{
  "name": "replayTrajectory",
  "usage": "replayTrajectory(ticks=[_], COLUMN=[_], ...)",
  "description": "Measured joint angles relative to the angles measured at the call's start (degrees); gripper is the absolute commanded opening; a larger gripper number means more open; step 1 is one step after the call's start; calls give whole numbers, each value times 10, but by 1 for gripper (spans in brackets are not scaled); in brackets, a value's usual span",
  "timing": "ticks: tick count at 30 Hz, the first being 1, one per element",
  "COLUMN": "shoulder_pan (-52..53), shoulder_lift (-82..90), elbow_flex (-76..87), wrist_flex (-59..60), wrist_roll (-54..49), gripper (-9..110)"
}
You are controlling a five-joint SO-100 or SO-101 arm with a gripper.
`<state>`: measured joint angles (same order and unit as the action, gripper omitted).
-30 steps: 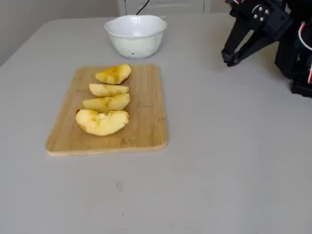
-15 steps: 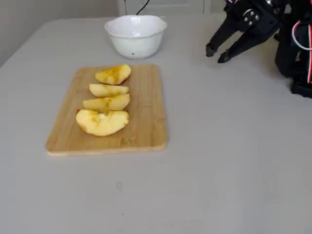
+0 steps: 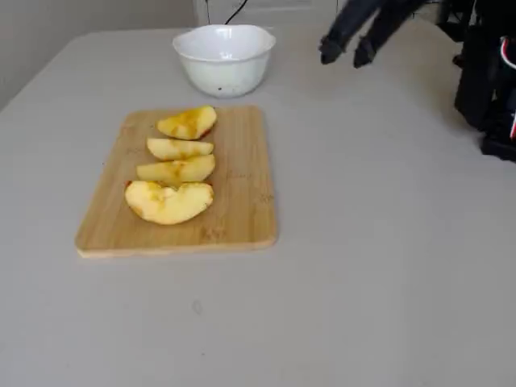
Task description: Pick up the second from the right apple slice from the cutting board and place it into the bowl
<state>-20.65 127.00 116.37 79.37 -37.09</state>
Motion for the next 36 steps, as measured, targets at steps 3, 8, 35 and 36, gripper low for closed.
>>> replayTrajectory(ticks=[3, 8, 35, 36], shoulder_pan=[-3, -1, 5, 5], shoulder_lift=[-189, -440, -927, -932], elbow_flex=[-191, -486, -1005, -1006], wrist_flex=[71, 169, 224, 224], wrist_roll=[-21, -53, -81, -81], gripper=[38, 38, 30, 28])
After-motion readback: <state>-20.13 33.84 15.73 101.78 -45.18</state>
